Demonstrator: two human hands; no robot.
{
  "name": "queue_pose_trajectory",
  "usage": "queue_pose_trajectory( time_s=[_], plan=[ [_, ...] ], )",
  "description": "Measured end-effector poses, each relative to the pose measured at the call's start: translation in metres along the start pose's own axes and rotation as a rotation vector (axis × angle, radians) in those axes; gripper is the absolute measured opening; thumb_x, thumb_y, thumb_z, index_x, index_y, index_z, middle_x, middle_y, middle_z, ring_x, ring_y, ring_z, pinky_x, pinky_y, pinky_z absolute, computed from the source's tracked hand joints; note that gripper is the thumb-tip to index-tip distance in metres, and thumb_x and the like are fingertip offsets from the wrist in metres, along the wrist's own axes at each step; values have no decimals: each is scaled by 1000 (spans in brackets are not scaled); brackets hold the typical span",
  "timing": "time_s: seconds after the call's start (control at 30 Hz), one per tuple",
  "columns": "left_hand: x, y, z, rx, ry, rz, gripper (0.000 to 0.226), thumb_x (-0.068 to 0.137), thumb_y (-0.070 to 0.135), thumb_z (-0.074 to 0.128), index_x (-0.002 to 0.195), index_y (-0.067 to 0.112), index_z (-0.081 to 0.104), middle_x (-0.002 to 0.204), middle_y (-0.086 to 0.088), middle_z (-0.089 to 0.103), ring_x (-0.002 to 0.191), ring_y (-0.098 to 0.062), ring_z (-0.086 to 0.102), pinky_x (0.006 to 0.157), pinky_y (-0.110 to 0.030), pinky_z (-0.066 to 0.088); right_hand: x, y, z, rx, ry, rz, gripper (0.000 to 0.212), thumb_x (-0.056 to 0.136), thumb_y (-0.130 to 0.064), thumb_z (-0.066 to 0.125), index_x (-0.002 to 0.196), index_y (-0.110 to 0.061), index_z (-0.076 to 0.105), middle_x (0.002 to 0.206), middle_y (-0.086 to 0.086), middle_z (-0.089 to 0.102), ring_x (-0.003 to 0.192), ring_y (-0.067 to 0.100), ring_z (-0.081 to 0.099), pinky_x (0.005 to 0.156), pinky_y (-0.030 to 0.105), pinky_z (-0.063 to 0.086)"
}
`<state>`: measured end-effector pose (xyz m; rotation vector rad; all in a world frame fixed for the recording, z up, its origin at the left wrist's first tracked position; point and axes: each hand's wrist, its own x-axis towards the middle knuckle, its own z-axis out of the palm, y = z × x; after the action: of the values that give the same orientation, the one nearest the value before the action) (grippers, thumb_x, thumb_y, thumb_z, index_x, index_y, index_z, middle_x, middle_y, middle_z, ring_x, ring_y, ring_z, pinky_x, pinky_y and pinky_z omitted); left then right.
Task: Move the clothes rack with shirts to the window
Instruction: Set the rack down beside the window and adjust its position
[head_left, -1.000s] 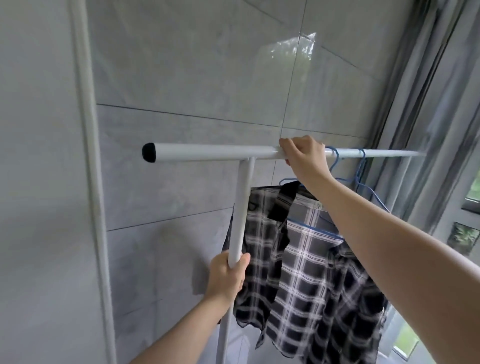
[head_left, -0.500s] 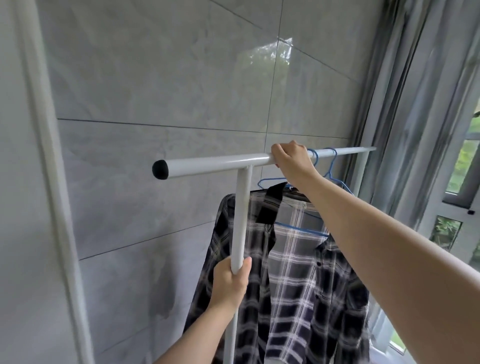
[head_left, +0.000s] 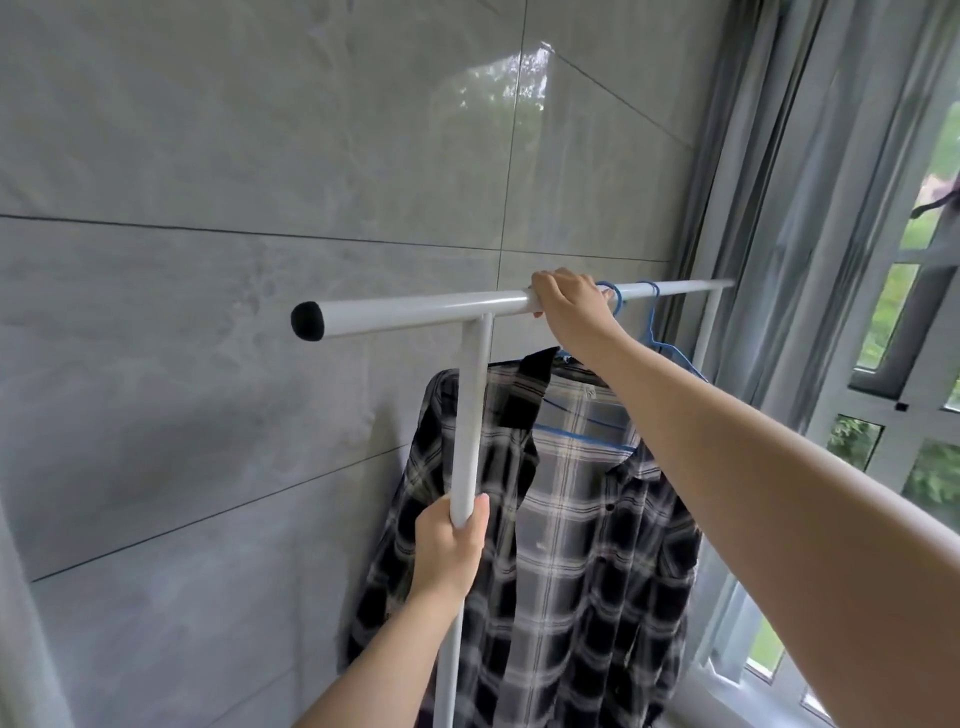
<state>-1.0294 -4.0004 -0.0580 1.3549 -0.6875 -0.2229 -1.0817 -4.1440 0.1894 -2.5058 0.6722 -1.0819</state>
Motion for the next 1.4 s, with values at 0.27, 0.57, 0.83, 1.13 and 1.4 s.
queue_pose_trajectory(
  time_s=[0.27, 0.57, 0.83, 1.13, 1.4],
  plan=[
    [28, -7, 22, 17, 3, 7, 42, 81, 42, 60, 55, 19, 36, 53, -9, 34, 51, -23, 29, 49, -37, 27, 5, 36, 9, 113, 49, -75, 44, 111, -30, 26, 140, -17, 56, 169, 2, 26, 161, 23, 7, 129, 48, 9],
    [44, -15, 57, 44, 7, 58, 43, 90, 25, 61, 55, 15, 39, 48, -1, 38, 43, -18, 35, 44, -31, 31, -137, 128, 90, 167, -188, 181, 85, 95, 4, 47, 162, -32, 8, 172, -8, 9, 153, 1, 17, 113, 7, 36],
    [44, -10, 71, 58, -2, 7, 39, 85, 34, 58, 53, 18, 42, 48, -4, 42, 48, -23, 40, 51, -39, 36, -247, 149, 166, 475, -572, 552, 99, 87, -14, 61, 159, -43, -1, 159, -1, 40, 140, 32, 50, 100, 32, 56],
    [28, -1, 60, 88, 70, -12, 39, 82, 40, 56, 46, 29, 45, 46, -1, 41, 46, -24, 39, 49, -37, 35, -280, 95, 214, 505, -395, 728, 34, 98, -34, 57, 125, -16, 49, 108, 9, 65, 89, 19, 55, 77, 32, 44],
    [13, 6, 46, 194, 137, 71, 43, 91, 27, 60, 60, -2, 51, 54, -25, 56, 46, -30, 49, 45, -35, 41, -287, 82, 218, 350, -446, 722, 7, 105, -17, 40, 100, -13, 38, 72, -9, 48, 60, 9, 44, 69, 31, 39]
  ],
)
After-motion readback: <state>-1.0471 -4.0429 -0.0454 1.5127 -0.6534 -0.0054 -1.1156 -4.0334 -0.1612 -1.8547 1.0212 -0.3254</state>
